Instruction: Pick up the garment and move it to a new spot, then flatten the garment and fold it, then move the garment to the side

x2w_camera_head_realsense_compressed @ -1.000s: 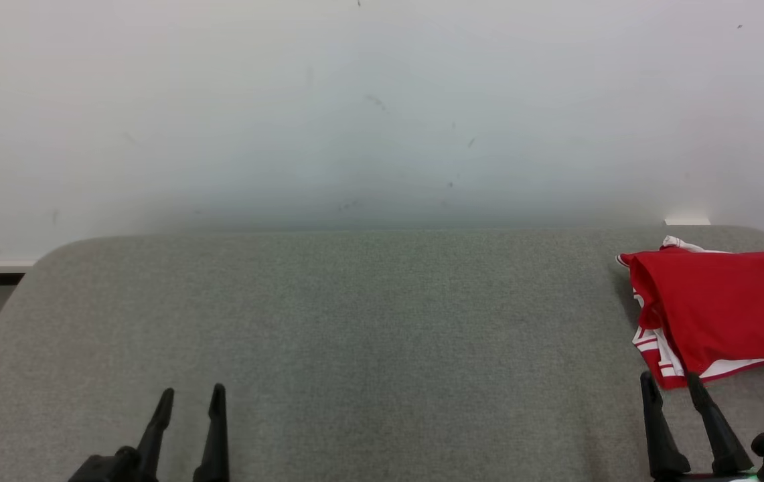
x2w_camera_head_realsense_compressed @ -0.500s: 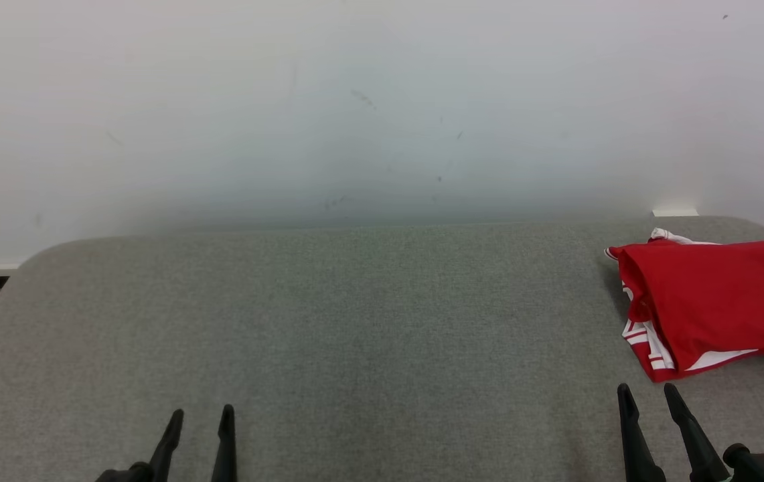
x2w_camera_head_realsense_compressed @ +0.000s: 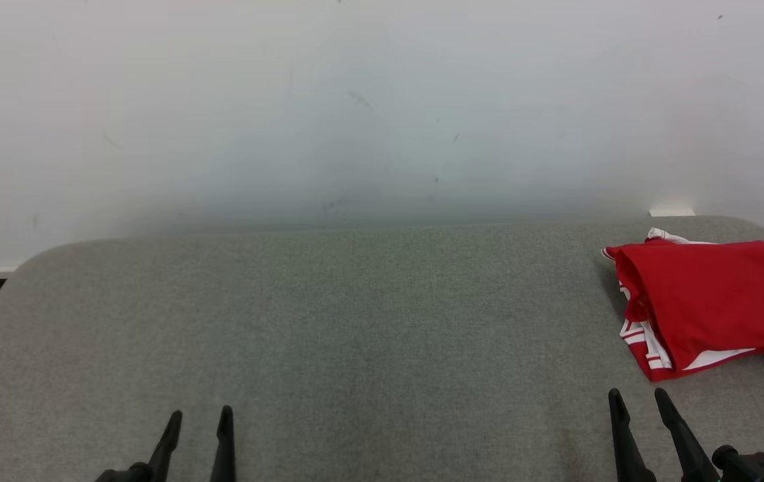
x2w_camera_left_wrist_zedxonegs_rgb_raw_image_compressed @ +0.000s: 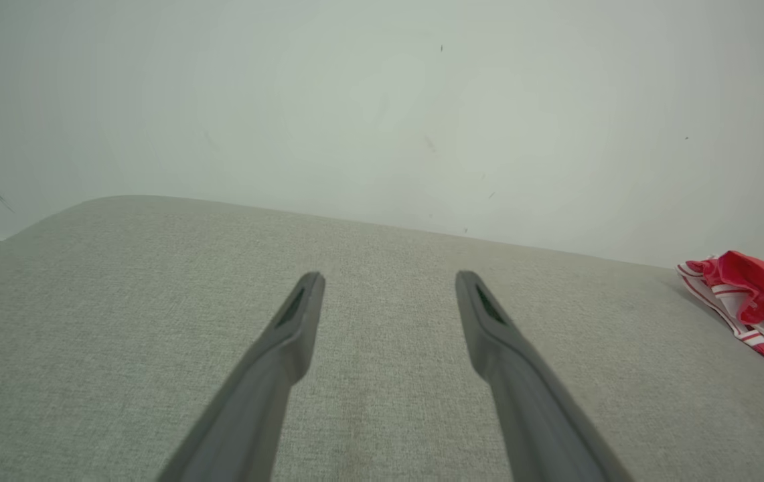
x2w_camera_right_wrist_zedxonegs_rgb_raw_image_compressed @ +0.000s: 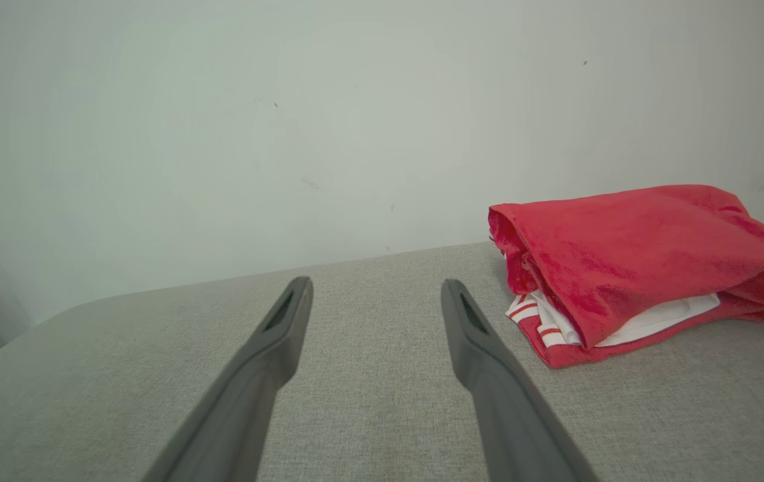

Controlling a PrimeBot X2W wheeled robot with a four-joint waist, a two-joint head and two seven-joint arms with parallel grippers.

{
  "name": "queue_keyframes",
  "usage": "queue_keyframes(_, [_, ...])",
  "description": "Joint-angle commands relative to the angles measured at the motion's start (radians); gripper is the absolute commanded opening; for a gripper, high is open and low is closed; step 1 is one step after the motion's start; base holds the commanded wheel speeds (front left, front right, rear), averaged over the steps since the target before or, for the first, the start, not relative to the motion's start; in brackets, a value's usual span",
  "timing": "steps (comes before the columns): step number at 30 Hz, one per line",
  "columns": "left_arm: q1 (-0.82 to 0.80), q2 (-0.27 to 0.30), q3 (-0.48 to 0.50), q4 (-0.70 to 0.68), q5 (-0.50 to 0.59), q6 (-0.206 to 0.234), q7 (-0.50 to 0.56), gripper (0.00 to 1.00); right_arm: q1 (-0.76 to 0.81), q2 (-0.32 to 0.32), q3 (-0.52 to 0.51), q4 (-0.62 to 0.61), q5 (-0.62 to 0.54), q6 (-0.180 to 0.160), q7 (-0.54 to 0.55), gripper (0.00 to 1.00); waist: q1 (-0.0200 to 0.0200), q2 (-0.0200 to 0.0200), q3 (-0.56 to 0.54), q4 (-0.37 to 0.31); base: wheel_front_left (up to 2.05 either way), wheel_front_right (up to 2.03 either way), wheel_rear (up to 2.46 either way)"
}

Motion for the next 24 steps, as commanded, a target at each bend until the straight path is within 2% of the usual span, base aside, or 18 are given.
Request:
queue_keyframes(1, [-0.004, 0.004, 0.001, 0.004, -0.005, -0.002, 0.001, 1.0, -0.01, 0.0, 0.003, 0.006, 0.002, -0.003, -0.003, 1.0, 0.0, 0.0, 0.001, 0.0, 0.0, 0.0, 0.0])
queue_keyframes(2, [0.0, 0.0, -0.001, 0.003, -0.002, -0.002, 0.0, 0.0, -0.002, 0.001, 0.002, 0.004, 0.0, 0.0, 0.0, 0.0, 0.0, 0.0, 0.0, 0.0, 0.0, 0.0, 0.0])
queue_keyframes(8, [0.001, -0.004, 0.005, 0.039, -0.037, -0.004, 0.016, 0.0, 0.012, 0.003, -0.003, 0.025, 0.033, 0.0, 0.011, 0.0, 0.0, 0.0, 0.002, 0.001, 0.0, 0.0, 0.0])
queue_keyframes(24, [-0.034, -0.002, 0.033, 0.033, -0.344, -0.017, 0.095, 0.0, -0.017, 0.003, -0.056, 0.014, 0.299, 0.0, 0.092, 0.0, 0.0, 0.0, 0.012, 0.008, 0.0, 0.0, 0.0])
